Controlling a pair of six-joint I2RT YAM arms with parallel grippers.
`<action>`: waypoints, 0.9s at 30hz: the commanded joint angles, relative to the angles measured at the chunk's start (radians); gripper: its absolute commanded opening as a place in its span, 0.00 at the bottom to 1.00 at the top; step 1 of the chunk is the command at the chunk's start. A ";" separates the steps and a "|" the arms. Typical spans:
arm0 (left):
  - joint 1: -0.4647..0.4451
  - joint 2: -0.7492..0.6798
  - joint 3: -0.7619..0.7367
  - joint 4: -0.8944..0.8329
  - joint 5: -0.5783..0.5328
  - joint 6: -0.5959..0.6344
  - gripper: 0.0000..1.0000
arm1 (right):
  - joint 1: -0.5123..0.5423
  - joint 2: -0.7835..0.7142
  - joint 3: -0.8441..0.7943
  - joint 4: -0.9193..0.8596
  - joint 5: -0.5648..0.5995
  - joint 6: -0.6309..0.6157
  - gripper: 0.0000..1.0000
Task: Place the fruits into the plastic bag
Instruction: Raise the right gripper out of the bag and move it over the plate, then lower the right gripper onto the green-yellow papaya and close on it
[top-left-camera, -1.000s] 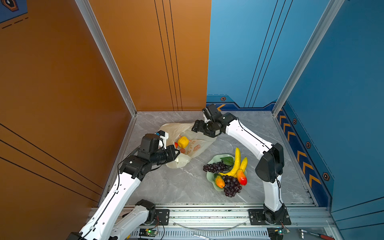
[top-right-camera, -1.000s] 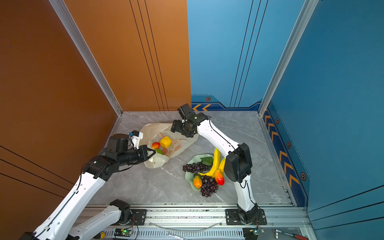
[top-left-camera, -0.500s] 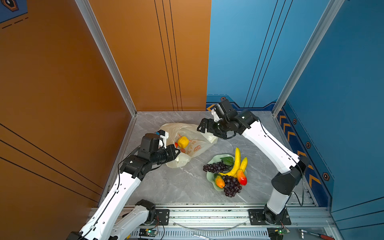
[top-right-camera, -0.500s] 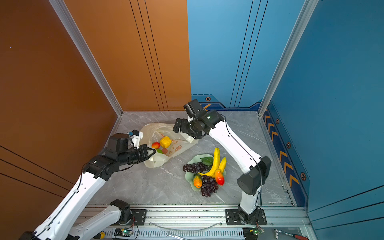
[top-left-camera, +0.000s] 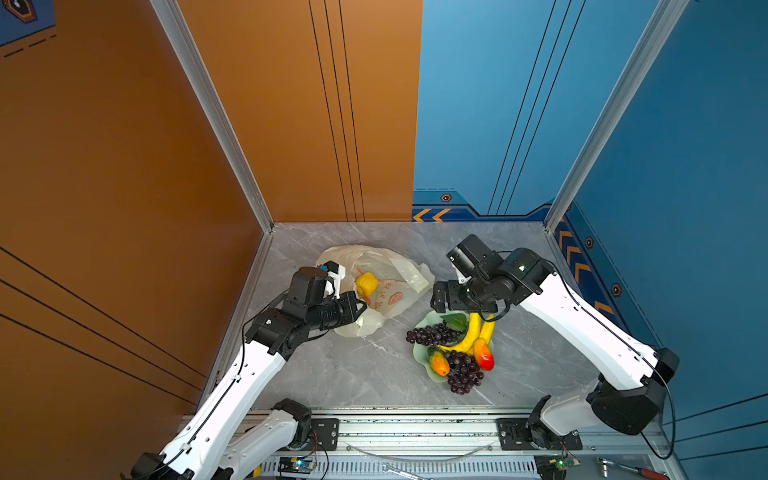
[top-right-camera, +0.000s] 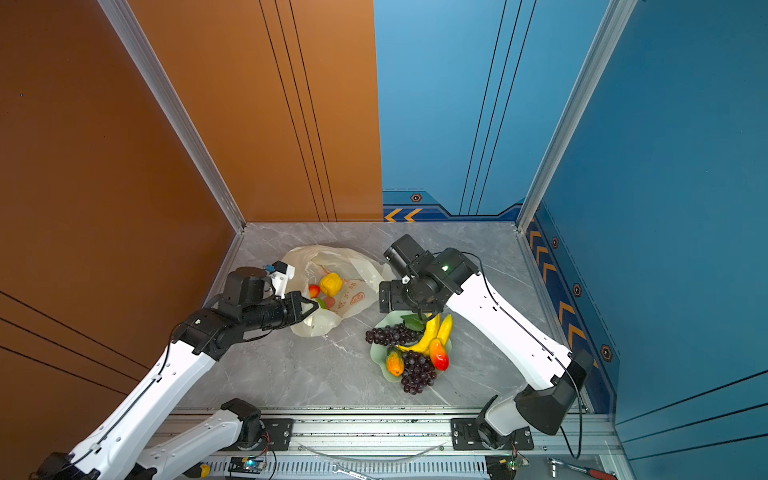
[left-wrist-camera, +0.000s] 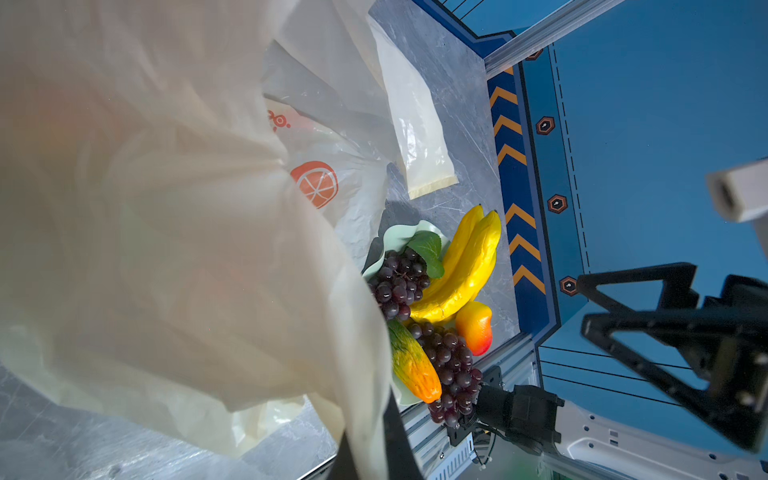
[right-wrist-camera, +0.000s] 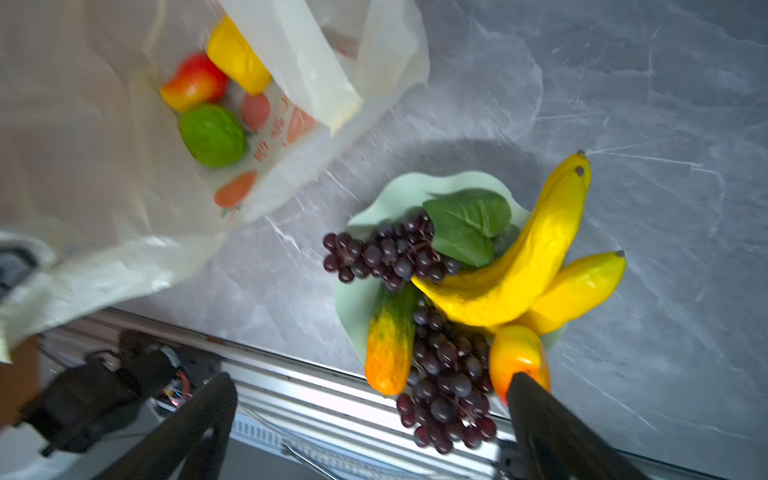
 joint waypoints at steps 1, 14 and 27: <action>-0.008 -0.009 -0.002 0.005 -0.009 -0.005 0.00 | 0.070 -0.012 -0.065 -0.082 0.057 -0.102 1.00; -0.014 -0.041 -0.032 0.000 -0.015 -0.005 0.00 | 0.297 0.155 -0.180 -0.004 0.105 -0.242 0.87; -0.012 -0.053 -0.036 -0.006 -0.032 -0.010 0.00 | 0.277 0.226 -0.274 0.042 0.115 -0.257 0.72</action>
